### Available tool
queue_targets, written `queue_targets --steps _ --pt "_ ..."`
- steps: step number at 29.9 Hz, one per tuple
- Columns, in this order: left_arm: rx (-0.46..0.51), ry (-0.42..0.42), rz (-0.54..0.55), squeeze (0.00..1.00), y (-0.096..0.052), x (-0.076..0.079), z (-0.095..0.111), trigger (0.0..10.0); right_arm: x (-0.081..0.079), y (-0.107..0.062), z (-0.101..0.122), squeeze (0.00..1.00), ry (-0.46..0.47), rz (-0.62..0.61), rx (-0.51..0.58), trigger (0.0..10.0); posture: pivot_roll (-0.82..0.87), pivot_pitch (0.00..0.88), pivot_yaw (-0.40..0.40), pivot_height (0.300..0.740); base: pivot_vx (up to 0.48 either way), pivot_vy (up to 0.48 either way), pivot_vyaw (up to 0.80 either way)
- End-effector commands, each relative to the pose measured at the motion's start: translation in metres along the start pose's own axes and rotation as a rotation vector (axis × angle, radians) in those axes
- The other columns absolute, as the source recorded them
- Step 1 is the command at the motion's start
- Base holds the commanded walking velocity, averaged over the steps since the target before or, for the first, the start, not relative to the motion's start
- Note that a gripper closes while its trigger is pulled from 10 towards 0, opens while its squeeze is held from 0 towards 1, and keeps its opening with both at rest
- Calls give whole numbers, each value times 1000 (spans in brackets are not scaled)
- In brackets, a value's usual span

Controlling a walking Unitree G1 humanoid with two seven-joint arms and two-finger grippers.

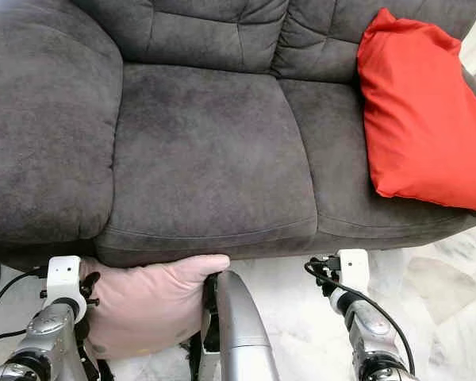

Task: Move the pillow to the sofa from floor

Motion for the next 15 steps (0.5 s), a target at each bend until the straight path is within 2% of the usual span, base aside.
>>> queue_targets --steps 1,15 --pt "-129 17 -2 0 -11 1 -40 0 6 -6 -12 0 19 -27 -38 10000 -52 254 -307 531 0 0 0" --pt "-127 21 -2 0 -11 2 -40 0 1 -4 -10 0 23 -23 -26 10000 -44 244 -299 531 0 0 0"
Point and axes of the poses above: a point about 5 cm out from each wrist's last joint towards the gripper, its own y axis pointing out of the wrist towards the gripper, its own z axis along the axis of the wrist's last joint, x = y × z, the point moved 5 cm from there along y, pointing out of the wrist towards the gripper, and after that the axes turned 11 degrees about -y, right-handed, at the moved point
